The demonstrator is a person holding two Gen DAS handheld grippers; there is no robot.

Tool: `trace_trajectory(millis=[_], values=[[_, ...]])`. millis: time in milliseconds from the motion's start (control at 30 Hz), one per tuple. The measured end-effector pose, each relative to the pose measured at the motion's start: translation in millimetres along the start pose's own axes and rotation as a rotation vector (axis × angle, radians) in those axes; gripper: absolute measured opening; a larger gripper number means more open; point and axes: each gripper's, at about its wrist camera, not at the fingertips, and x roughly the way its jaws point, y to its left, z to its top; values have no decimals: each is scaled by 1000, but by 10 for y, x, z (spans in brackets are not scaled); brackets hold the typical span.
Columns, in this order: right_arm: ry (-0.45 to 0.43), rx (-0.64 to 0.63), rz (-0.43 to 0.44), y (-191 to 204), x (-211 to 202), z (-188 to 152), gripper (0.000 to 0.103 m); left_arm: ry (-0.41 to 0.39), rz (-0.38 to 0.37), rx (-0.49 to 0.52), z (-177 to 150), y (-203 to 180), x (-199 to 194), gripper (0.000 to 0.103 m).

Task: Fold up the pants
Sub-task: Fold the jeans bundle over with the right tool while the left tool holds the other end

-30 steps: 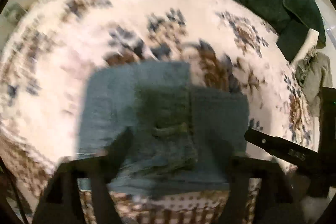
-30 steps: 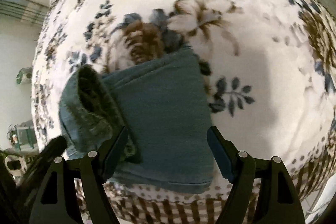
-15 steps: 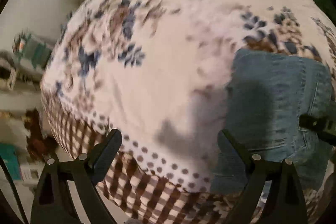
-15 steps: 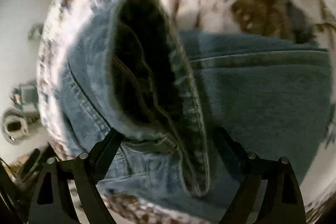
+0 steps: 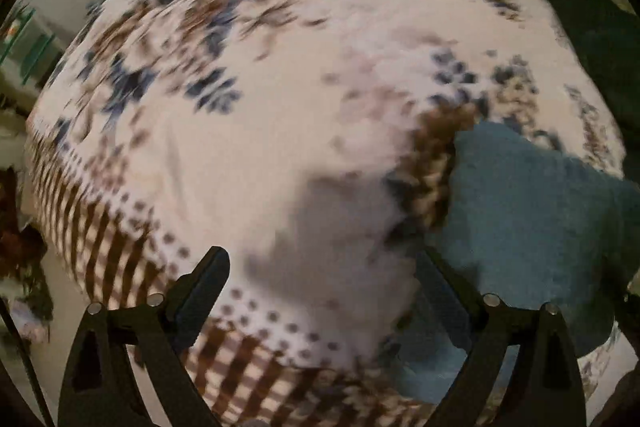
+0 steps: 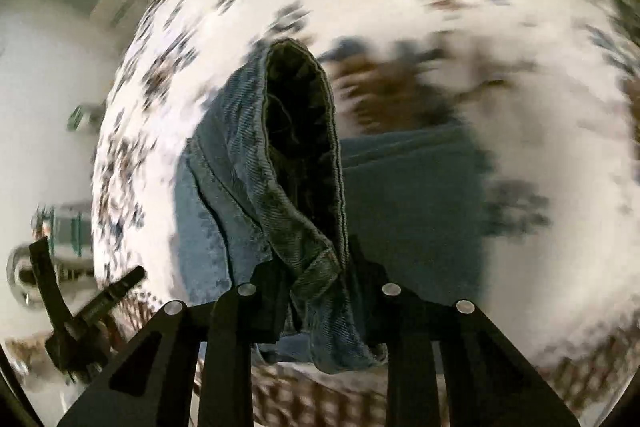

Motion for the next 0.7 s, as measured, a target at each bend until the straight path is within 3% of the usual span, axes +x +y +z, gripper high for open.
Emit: trace_trajectory(millis=[100, 233, 300, 333, 367, 433, 467, 533, 700], values=[[-15, 82, -89, -566, -241, -27, 27, -1, -57, 39, 82, -235, -13, 95], [37, 233, -151, -1351, -161, -146, 28, 26, -129, 71, 186, -573, 112, 95], [141, 291, -127, -1675, 113, -197, 34, 49, -154, 102, 248, -809, 230, 95], [179, 323, -126, -1775, 205, -210, 44, 60, -173, 115, 298, -902, 293, 95], [191, 363, -105, -1878, 250, -225, 45, 70, -187, 129, 343, -1004, 359, 95], [156, 392, -47, -1929, 177, -207, 52, 100, -210, 157, 433, -1176, 518, 95], [108, 398, -16, -1941, 66, -178, 68, 118, -220, 162, 482, -1249, 607, 95], [25, 416, 40, -1952, -87, -125, 82, 155, -243, 157, 569, -1343, 766, 95], [-7, 453, 117, -2082, 72, 164, 82, 248, -289, 150, 781, -1562, 1254, 95]])
